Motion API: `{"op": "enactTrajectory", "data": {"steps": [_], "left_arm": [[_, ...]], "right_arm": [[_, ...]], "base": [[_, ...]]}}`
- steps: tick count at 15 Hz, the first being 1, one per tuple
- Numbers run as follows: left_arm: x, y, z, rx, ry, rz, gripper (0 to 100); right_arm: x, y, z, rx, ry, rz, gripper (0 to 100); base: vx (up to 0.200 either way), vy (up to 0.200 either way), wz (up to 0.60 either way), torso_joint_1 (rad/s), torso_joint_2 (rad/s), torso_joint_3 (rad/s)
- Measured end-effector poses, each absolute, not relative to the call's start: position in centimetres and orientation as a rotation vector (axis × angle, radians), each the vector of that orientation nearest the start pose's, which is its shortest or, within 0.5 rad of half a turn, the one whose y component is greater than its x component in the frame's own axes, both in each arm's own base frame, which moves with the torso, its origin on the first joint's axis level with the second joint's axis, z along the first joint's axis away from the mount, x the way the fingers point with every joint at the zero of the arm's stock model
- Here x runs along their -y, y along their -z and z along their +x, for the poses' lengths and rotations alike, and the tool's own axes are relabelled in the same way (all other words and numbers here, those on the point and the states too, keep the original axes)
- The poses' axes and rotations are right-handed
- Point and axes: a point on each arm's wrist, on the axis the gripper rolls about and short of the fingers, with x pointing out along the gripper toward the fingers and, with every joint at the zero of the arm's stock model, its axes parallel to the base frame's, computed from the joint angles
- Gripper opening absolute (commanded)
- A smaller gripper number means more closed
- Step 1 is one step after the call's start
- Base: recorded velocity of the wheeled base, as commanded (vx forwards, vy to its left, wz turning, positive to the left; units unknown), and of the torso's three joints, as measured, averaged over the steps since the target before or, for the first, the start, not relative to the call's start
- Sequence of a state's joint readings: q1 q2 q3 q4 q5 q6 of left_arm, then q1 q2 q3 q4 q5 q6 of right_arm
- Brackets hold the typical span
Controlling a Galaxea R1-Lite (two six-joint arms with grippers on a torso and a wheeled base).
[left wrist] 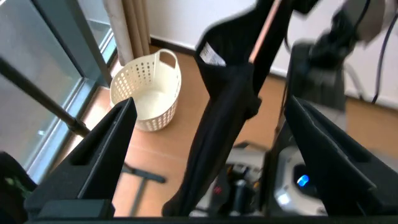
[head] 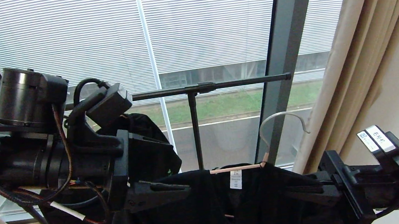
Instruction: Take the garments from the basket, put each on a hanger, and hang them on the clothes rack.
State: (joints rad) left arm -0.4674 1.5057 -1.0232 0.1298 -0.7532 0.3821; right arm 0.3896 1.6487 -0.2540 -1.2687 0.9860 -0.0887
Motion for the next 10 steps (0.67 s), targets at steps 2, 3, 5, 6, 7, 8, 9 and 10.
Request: {"op": "enactTrajectory", "data": {"steps": [2, 3, 5, 6, 7, 8, 9, 10], "left_arm": [[13.3, -22.3, 21.6, -0.430, 1.309, 0.240, 100], [13.6, -22.1, 21.6, -0.438, 1.319, 0.241, 100], [14.1, -21.8, 21.6, -0.447, 1.337, 0.245, 100], [14.3, -21.7, 21.6, -0.450, 1.346, 0.247, 100], [14.5, -21.6, 21.6, -0.455, 1.353, 0.247, 100], [14.7, -21.5, 21.6, -0.459, 1.357, 0.248, 100], [14.8, -21.3, 21.7, -0.465, 1.362, 0.248, 100], [15.1, -21.1, 21.7, -0.473, 1.367, 0.249, 100]], "right_arm": [[-10.1, -12.9, 19.6, -0.067, -1.378, -0.035, 0], [-10.1, -12.9, 19.6, -0.066, -1.378, -0.036, 0], [-10.0, -12.9, 19.5, -0.068, -1.379, -0.035, 0], [-10.0, -12.9, 19.4, -0.066, -1.379, -0.036, 0], [-10.0, -13.0, 19.4, -0.064, -1.380, -0.036, 0], [-10.0, -13.0, 19.3, -0.060, -1.380, -0.038, 0], [-10.0, -13.1, 19.2, -0.058, -1.381, -0.038, 0], [-10.0, -13.1, 19.2, -0.056, -1.382, -0.039, 0]], "base": [[0.000, 0.000, 0.00, 0.000, 0.00, 0.000], [0.000, 0.000, 0.00, 0.000, 0.00, 0.000], [0.000, 0.000, 0.00, 0.000, 0.00, 0.000], [0.000, 0.000, 0.00, 0.000, 0.00, 0.000], [0.000, 0.000, 0.00, 0.000, 0.00, 0.000], [0.000, 0.000, 0.00, 0.000, 0.00, 0.000], [0.000, 0.000, 0.00, 0.000, 0.00, 0.000], [0.000, 0.000, 0.00, 0.000, 0.00, 0.000]]}}
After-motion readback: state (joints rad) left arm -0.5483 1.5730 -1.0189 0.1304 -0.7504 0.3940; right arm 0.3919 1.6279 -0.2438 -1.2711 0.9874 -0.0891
